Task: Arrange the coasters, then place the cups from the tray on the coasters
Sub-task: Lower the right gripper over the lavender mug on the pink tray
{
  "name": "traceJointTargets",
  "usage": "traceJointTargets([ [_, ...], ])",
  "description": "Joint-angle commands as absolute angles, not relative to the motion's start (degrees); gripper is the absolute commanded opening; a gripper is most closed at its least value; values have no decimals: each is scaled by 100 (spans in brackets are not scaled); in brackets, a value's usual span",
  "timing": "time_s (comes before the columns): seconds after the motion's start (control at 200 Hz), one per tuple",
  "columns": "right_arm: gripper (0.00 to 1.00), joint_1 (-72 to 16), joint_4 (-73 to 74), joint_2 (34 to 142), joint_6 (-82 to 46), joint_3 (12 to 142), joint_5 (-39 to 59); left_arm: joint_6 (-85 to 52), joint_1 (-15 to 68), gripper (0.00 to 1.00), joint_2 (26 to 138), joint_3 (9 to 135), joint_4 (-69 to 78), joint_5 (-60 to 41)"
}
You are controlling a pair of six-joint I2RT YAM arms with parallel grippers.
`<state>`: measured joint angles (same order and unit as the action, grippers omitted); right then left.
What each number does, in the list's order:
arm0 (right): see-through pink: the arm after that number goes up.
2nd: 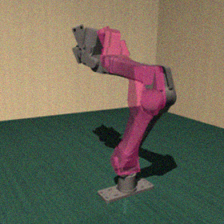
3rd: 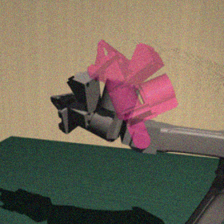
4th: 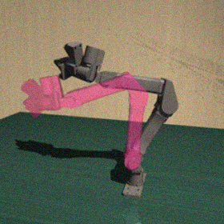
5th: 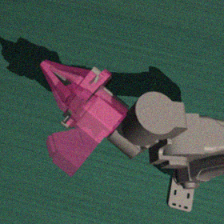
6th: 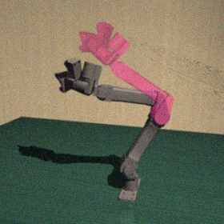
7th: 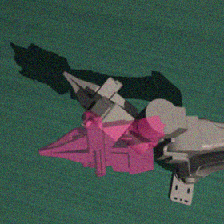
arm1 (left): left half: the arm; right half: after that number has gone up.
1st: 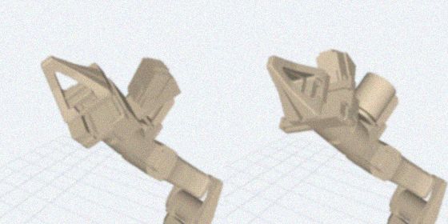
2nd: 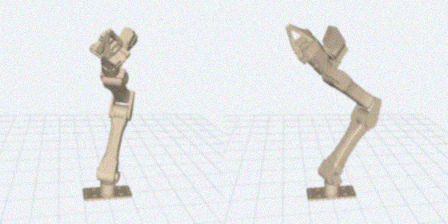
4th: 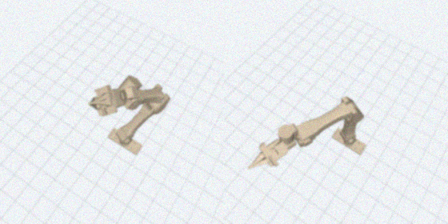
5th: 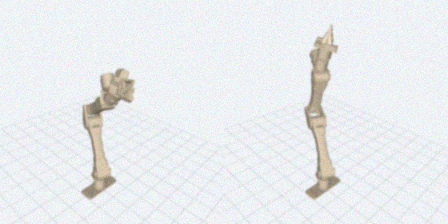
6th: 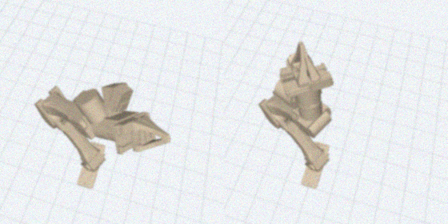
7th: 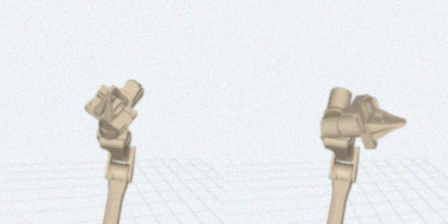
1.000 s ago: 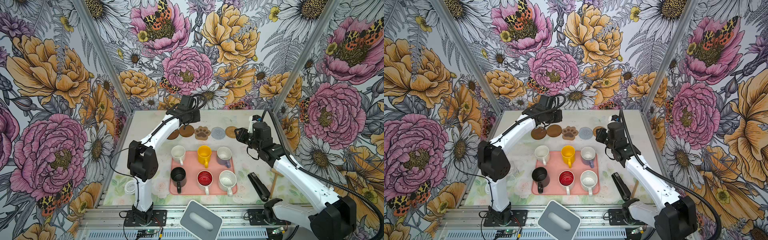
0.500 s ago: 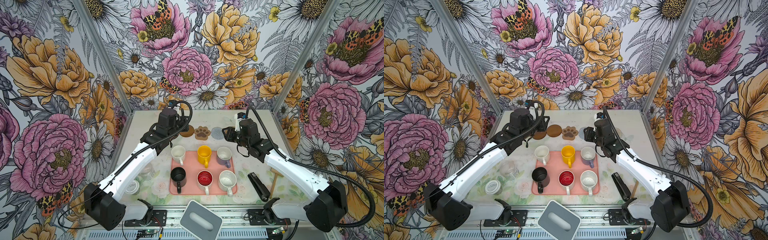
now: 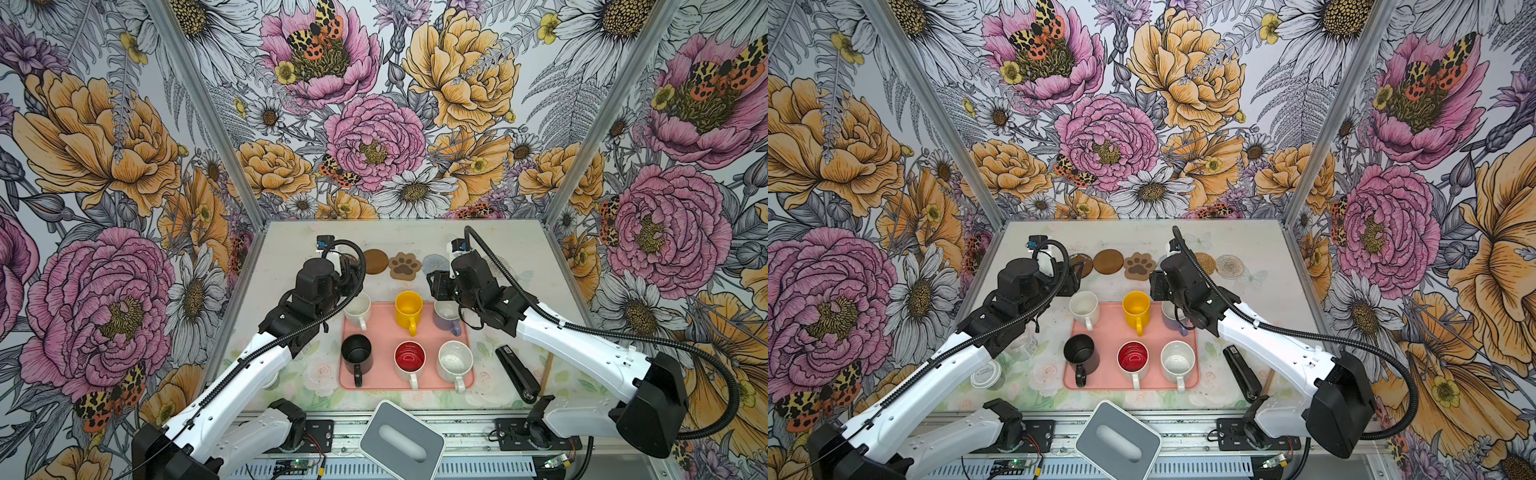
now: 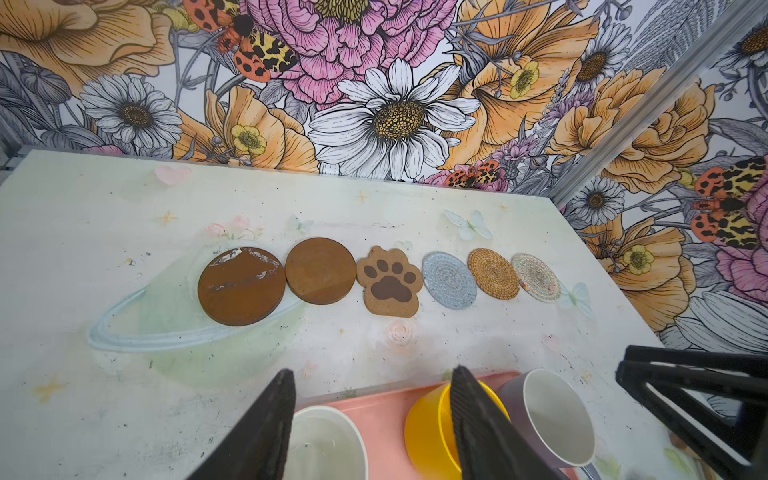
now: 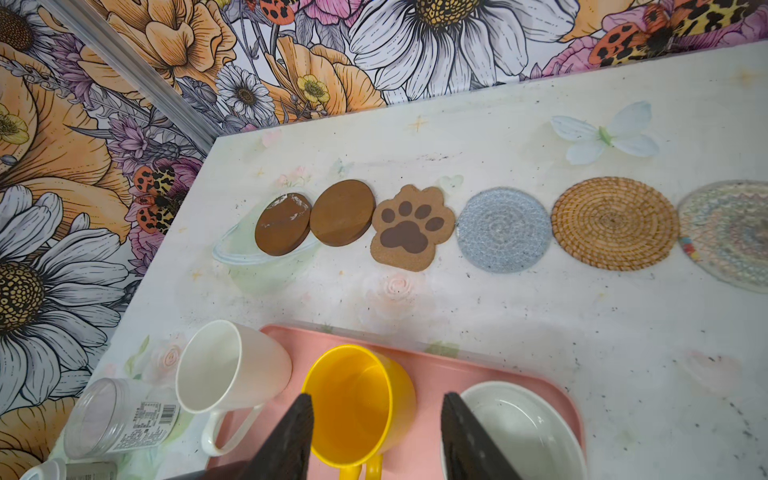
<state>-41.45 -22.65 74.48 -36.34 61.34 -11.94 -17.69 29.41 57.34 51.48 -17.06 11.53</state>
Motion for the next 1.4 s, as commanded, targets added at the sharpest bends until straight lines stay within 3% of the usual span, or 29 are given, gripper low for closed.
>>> traceJointTargets([
  [0.0,53,-4252,-2818,7201,-3605,6146,-1729,-1573,2962,63,5601,5149,-1592,1505],
  [0.105,55,-4289,-3191,7196,-3668,6079,-1784,-1562,2947,72,5474,4990,-1400,1511],
  [0.455,63,-4298,-4142,7017,-3651,5796,-1738,-1497,2810,86,5405,4779,-1146,1081],
  [0.851,67,-4359,-4597,6870,-3680,5296,-1354,-1793,2472,89,5418,4600,-715,325],
  [1.396,74,-4240,-4567,7540,-3465,5291,-1095,-1898,2346,89,5595,4567,-660,165],
])
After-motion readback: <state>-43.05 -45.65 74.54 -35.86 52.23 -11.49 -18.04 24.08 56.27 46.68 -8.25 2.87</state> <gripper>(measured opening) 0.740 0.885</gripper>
